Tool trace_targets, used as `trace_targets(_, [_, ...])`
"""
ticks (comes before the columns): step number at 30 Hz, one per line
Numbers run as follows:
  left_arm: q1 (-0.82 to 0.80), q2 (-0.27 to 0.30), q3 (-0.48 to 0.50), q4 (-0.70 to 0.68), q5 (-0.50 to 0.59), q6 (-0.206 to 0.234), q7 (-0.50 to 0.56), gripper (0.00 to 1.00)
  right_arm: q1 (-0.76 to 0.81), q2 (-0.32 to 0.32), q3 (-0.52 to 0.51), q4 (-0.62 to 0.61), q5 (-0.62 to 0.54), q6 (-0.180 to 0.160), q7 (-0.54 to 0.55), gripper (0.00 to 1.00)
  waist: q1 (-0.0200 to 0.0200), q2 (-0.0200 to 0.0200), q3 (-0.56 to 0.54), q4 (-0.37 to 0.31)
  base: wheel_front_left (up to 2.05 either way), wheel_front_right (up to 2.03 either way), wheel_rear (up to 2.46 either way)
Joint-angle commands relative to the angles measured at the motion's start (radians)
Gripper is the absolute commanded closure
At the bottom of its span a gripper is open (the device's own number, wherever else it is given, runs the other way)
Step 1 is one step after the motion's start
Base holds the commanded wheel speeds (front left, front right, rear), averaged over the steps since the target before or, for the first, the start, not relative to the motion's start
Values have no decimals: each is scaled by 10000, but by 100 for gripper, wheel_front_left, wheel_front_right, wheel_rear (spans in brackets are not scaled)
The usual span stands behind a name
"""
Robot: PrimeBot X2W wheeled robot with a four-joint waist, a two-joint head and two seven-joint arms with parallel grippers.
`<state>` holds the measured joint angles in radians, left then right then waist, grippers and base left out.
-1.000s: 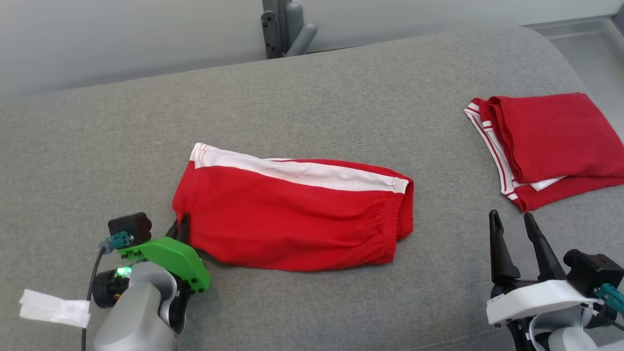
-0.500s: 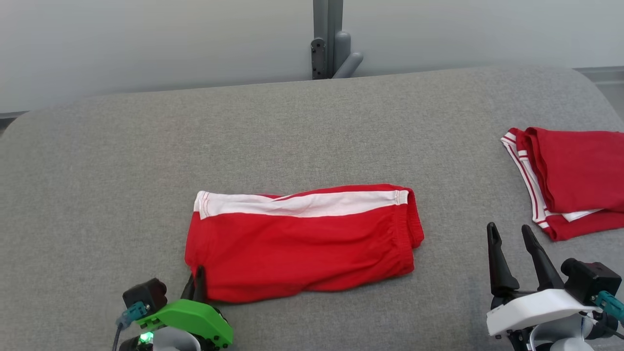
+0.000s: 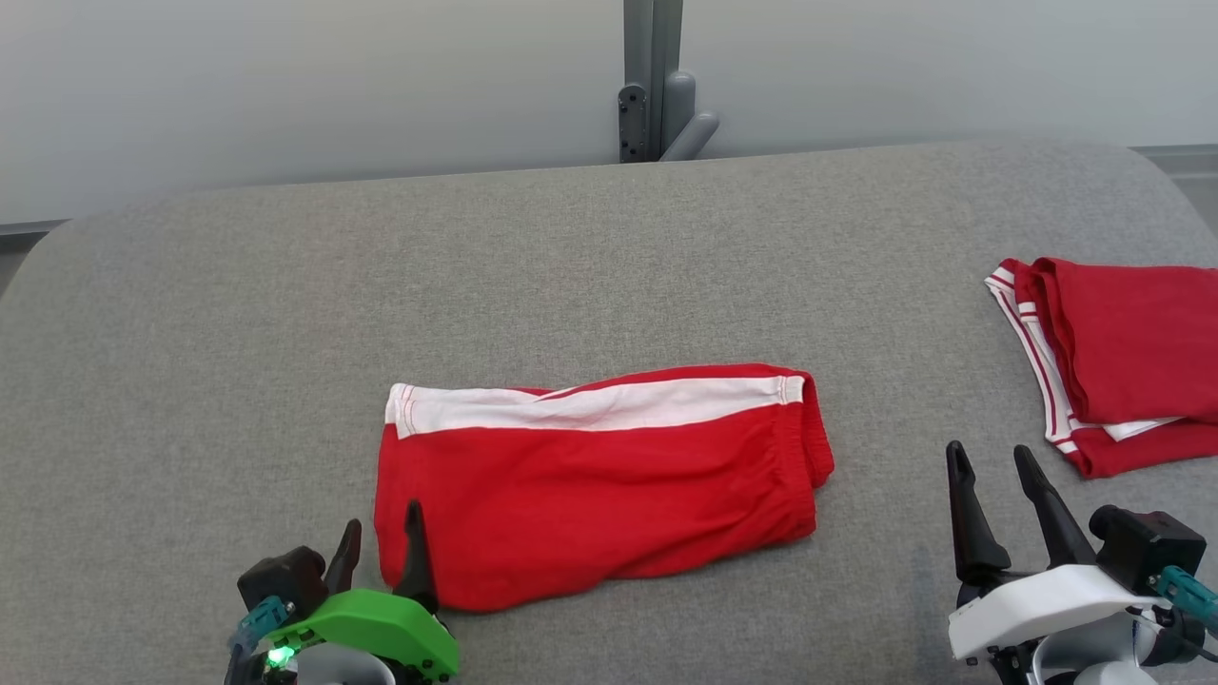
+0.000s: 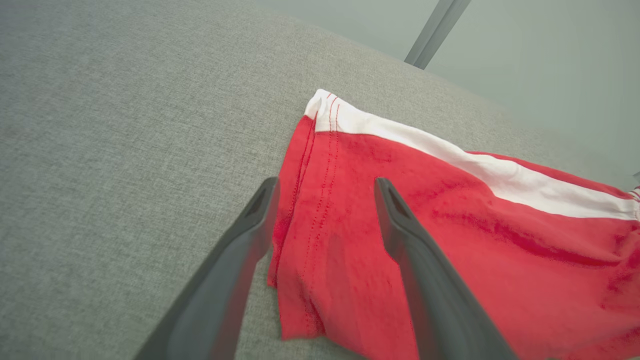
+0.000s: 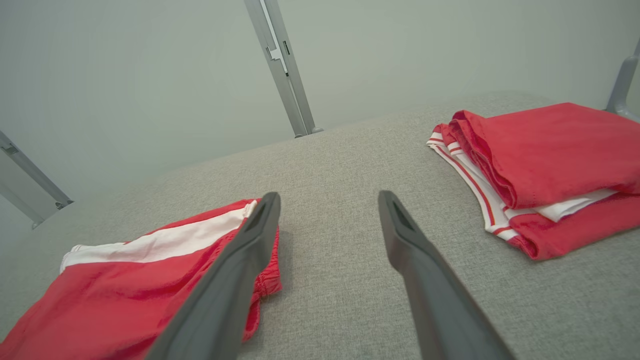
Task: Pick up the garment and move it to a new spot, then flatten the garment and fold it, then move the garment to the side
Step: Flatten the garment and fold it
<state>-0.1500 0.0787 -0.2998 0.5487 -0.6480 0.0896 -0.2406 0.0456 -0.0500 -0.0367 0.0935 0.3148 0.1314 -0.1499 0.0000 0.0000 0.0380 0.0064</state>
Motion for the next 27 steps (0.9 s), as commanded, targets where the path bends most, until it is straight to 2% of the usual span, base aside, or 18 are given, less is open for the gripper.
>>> trace_targets(1, [136,101,-7,-193,107,57,-73,0,5,-14,-50,32,10,-15,25,0,0,0,-13,29,0,0,0])
trace_targets(6, [197,371,-44,-856,590,90,-173,0,-27,-12,-84,111,-47,-15,165,0,0,0,-95,215,0,0,0])
trace_targets(13, [494,689,-43,-1920,1438,162,-245,0,-117,-15,402,413,244,-15,640,0,0,0,-260,667,0,0,0])
trace_targets(20, [979,515,230,-2756,2009,224,-244,0,-356,-15,982,1069,686,-14,985,0,0,0,-343,1167,0,0,0])
trace_targets(27, [1247,223,434,-2996,2317,71,-246,0,-935,-20,1005,2786,755,-14,1098,0,0,0,-338,1714,0,0,0])
